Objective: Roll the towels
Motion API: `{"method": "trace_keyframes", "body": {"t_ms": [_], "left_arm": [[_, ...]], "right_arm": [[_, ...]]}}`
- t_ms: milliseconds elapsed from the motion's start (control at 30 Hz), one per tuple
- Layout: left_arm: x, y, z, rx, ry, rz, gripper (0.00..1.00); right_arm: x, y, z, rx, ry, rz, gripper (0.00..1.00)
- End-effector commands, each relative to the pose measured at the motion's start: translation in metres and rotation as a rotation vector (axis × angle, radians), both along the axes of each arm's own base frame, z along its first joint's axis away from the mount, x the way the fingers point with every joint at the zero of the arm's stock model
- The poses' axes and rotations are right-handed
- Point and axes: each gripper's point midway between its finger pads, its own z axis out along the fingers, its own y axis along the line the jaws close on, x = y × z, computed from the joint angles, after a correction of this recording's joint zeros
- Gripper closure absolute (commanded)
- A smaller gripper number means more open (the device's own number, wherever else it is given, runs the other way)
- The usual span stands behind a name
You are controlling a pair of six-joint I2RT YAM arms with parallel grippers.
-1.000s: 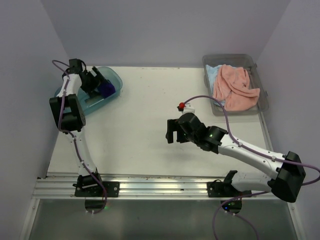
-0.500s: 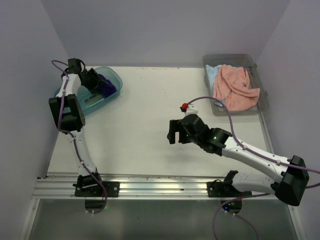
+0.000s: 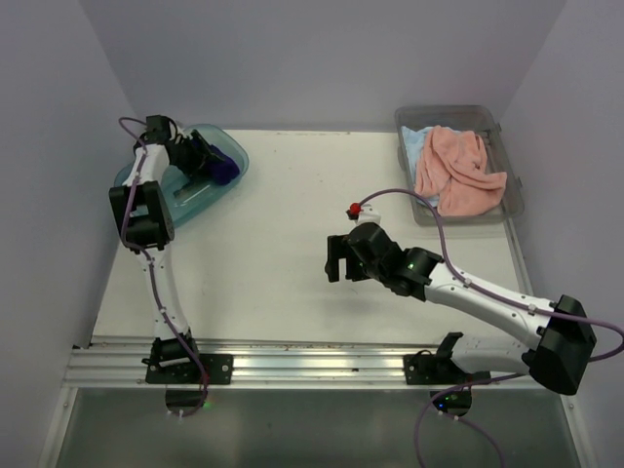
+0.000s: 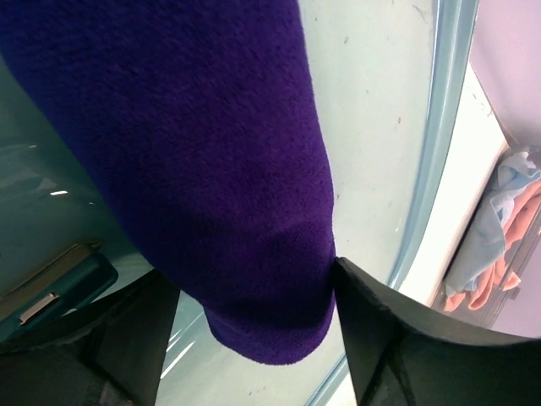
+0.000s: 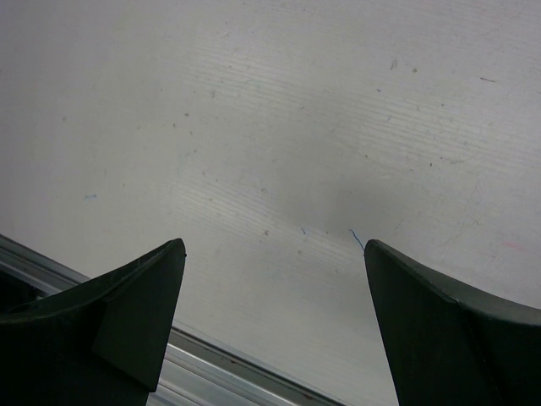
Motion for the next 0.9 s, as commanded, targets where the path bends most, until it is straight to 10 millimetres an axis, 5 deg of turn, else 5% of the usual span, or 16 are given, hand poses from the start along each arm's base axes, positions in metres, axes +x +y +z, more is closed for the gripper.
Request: {"method": "trace_keyframes", "body": {"t_ms": [0,467,700,867], "left_arm": [[0.011,-0.001,0.014,0.024,-0.076,-0.037,0.23],[-0.009,0.017,0.041,0.159,-0.052,-0.023,0.01],[-0.025,0.027,0.043,0.220,-0.021,-0.003,0.00],[-0.034,0.027,0.071,0.240,-0.059,0.004,0.00]], "right_arm": [[0.009,0.011,0.019,0.041,-0.034,0.001,0.09],[0.011,0.012,0.021,0.041,-0.043,0.005,0.09],[0.010,0.011,0.022,0.054,-0.047,-0.001,0.09],[0.009,0.006,0.024,0.050,-0.060,-0.005,0.09]]}}
